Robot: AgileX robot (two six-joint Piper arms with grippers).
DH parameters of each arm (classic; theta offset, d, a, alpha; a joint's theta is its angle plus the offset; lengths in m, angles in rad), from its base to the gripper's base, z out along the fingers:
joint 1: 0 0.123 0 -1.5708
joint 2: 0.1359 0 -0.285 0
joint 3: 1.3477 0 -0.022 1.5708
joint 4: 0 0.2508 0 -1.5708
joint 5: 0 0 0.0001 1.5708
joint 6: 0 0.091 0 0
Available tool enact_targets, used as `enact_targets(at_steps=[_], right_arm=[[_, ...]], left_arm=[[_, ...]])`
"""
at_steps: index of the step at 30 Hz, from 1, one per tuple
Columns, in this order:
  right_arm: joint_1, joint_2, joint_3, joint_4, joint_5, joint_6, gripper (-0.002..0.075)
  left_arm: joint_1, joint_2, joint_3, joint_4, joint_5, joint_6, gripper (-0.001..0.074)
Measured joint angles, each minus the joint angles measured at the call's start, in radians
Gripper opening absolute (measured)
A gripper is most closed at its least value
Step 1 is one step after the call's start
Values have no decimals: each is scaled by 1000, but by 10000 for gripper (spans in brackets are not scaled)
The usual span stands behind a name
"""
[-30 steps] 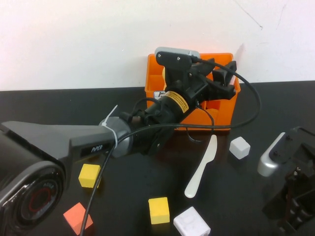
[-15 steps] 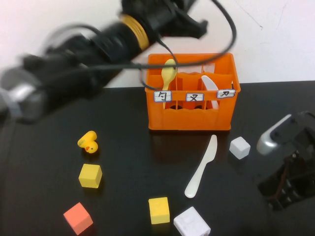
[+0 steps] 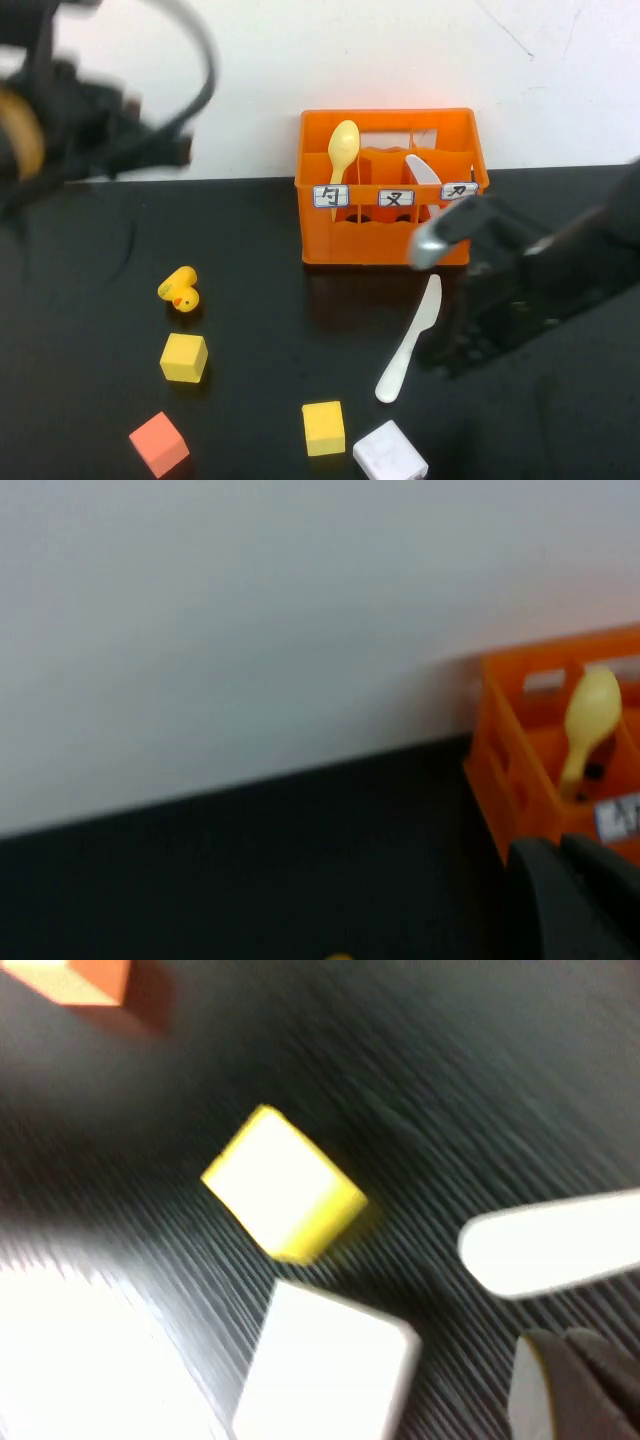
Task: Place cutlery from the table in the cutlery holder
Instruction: Pick up the knife
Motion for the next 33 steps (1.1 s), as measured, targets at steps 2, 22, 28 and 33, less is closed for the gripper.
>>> enact_targets(at_steps=[2, 22, 28, 33], right_arm=[[46, 72, -54, 5, -5, -3, -2], [92, 356, -257, -181, 106, 266, -2], [92, 278, -251, -411, 138, 351, -2], [92, 145, -249, -539, 129, 407, -2]], left_arm=[[0, -75, 97, -9, -8, -48, 0], [0, -505, 583, -82, -67, -332, -1], [0, -510, 583, -82, -69, -334, -1], [0, -510, 583, -86, -69, -334, -1]])
